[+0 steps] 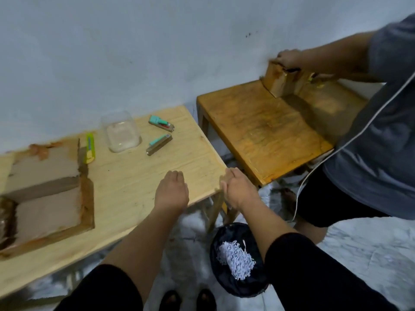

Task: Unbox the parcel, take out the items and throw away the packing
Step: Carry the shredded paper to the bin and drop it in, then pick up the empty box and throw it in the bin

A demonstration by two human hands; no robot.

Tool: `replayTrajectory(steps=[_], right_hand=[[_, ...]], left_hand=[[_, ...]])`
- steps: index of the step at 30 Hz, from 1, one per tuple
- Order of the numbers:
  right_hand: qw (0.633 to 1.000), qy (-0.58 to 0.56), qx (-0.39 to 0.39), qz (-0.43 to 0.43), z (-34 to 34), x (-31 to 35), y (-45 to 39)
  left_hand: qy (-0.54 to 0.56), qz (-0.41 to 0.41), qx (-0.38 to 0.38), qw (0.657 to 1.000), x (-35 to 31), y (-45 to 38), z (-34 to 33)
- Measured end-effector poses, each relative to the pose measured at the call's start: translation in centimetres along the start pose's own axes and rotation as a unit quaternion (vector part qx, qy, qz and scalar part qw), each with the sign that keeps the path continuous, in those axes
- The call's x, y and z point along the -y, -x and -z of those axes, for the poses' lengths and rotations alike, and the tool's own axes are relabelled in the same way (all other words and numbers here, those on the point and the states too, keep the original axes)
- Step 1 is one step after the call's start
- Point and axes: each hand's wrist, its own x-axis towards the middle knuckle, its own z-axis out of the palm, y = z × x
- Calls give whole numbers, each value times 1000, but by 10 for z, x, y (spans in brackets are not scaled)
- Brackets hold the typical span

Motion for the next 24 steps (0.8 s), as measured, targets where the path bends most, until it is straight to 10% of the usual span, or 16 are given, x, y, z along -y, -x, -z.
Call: replayTrajectory(steps=[13, 24], right_hand=[[986, 14, -31, 163, 29, 178, -26], [980, -64, 104, 155, -86, 313, -8]], left_hand=[[-67, 143, -125, 980, 122, 57, 113], [-30, 277, -28, 960, 289, 154, 119]])
